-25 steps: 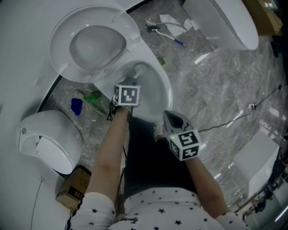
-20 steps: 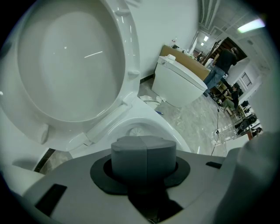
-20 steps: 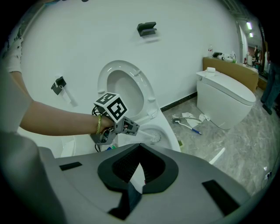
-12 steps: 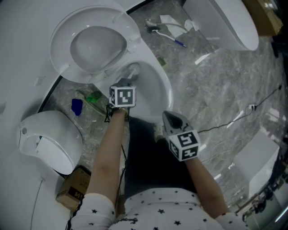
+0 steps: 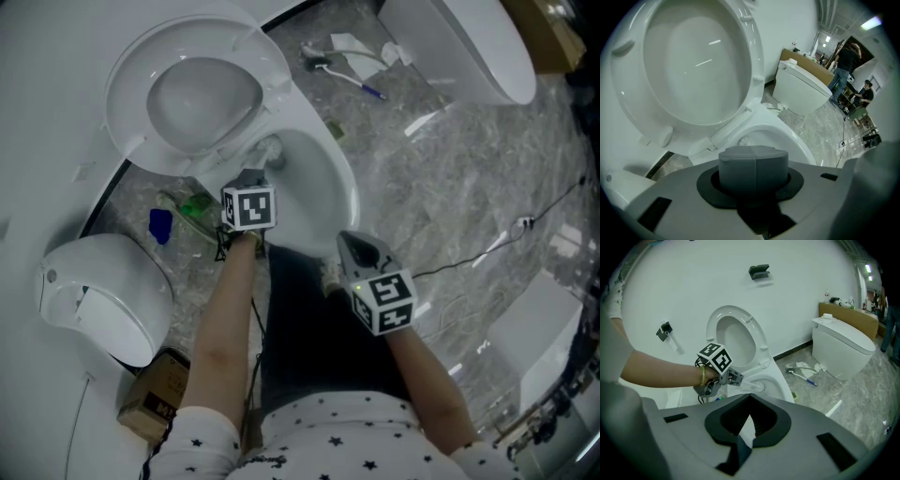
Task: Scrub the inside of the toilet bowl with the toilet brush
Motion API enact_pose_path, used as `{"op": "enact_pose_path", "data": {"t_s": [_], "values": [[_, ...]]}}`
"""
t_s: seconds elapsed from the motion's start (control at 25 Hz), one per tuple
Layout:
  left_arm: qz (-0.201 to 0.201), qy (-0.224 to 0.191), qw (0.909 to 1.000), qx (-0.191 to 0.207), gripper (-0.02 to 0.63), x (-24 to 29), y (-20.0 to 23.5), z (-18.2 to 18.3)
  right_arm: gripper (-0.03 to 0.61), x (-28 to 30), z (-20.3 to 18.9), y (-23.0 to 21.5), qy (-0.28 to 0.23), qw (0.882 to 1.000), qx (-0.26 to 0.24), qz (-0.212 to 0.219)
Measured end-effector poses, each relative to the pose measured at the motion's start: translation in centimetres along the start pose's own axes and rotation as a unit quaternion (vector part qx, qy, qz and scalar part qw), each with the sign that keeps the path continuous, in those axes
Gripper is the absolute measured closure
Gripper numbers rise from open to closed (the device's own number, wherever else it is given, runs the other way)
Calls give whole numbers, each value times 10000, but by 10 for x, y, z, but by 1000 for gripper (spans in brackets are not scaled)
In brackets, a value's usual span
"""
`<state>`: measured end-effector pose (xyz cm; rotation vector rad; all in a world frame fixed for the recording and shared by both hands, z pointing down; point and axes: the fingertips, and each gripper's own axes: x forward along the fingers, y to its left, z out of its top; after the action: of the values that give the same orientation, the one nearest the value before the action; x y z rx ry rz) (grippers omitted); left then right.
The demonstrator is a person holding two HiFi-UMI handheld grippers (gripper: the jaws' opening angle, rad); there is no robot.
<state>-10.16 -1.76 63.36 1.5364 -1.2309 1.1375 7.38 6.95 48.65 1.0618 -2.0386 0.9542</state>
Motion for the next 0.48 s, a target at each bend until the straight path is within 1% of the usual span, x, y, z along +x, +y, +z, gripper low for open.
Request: {"op": "enact_pose_path", "data": {"t_s": [0.48], "values": [[166,-9,9998,-118,459,-7,17,-16,578,-1,4,2,-11,10000,-85,37]]}}
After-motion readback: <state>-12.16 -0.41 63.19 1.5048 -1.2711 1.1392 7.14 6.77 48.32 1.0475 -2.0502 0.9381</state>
